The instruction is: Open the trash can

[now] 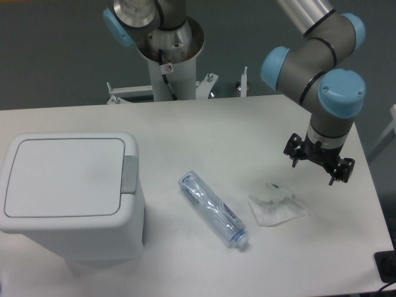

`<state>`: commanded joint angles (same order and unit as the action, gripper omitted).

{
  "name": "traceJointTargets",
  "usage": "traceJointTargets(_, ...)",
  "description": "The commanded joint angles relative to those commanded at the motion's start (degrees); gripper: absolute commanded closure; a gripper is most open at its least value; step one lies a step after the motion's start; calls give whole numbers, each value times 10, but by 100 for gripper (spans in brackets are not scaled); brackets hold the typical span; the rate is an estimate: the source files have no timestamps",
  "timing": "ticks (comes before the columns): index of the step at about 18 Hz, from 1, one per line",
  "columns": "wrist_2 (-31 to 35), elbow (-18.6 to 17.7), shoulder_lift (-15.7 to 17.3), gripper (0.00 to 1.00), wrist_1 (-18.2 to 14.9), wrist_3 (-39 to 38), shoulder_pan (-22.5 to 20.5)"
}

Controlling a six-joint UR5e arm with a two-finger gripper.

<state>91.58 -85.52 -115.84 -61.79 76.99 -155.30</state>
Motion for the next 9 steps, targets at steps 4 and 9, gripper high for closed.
traceJointTargets(4,-4,-1,1,0,0,-13,-1)
traceJointTargets(9,-13,-4,8,0,-2,-88,3)
